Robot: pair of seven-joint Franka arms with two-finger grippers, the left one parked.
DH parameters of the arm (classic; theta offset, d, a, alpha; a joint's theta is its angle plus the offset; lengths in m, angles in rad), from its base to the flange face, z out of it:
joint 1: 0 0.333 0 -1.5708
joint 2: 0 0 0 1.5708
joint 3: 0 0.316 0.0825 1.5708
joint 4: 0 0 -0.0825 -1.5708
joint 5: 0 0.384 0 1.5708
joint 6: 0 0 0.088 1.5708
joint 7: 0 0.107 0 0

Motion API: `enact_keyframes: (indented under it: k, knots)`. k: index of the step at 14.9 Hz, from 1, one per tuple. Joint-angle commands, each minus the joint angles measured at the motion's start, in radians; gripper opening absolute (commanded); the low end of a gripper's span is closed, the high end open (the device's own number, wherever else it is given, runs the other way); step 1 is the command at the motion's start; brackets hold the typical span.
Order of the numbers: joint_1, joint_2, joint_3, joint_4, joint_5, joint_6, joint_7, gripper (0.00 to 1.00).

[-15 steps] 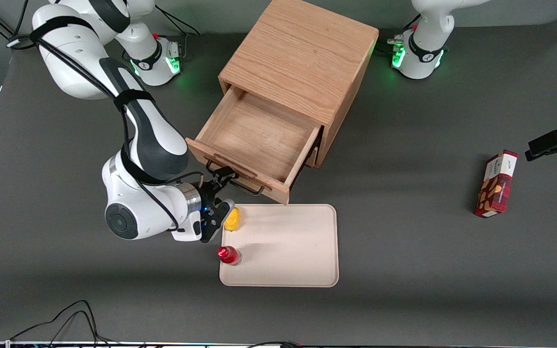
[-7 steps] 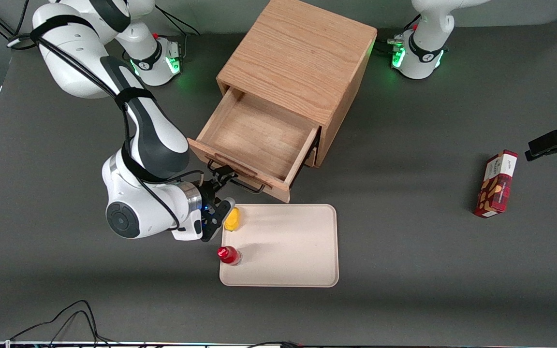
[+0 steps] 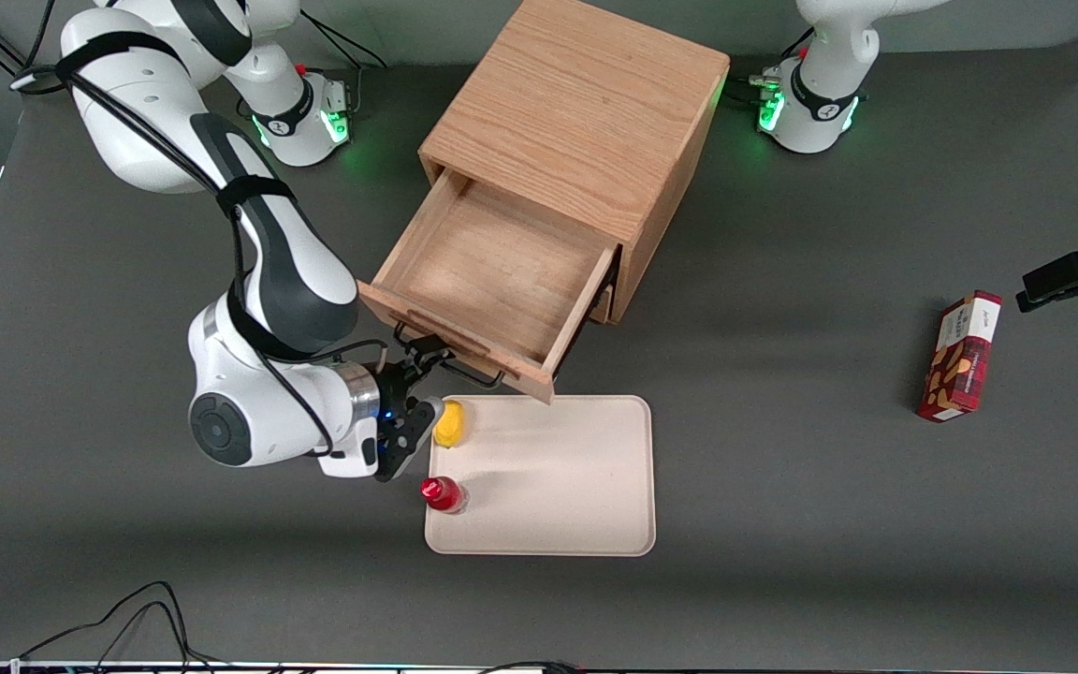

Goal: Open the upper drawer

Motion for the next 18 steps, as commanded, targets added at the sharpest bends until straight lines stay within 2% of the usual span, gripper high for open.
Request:
enact_keyframes:
  k: [1,5,8,9,10,11,14,15,17,18]
  knots:
    - [0.007,0.03,-0.031,0.082,0.0,-0.001,0.016,1.0]
    - [0.002,0.041,-0.049,0.124,0.0,0.002,0.02,1.0]
    - [-0.008,-0.011,-0.054,0.122,-0.005,-0.004,0.025,1.0]
    - [-0.002,-0.053,-0.101,0.122,-0.023,-0.003,0.025,1.0]
    - [0.011,-0.095,-0.15,0.121,-0.087,-0.004,0.025,1.0]
    - [0.008,-0.13,-0.158,0.115,-0.16,-0.006,0.026,1.0]
    - [0.005,-0.266,-0.173,0.049,-0.237,-0.028,0.037,1.0]
    - [-0.001,-0.335,-0.17,0.0,-0.291,-0.03,0.077,1.0]
    - [-0.01,-0.469,-0.173,-0.086,-0.291,-0.044,0.19,1.0]
    - [-0.021,-0.527,-0.176,-0.112,-0.287,-0.13,0.235,1.0]
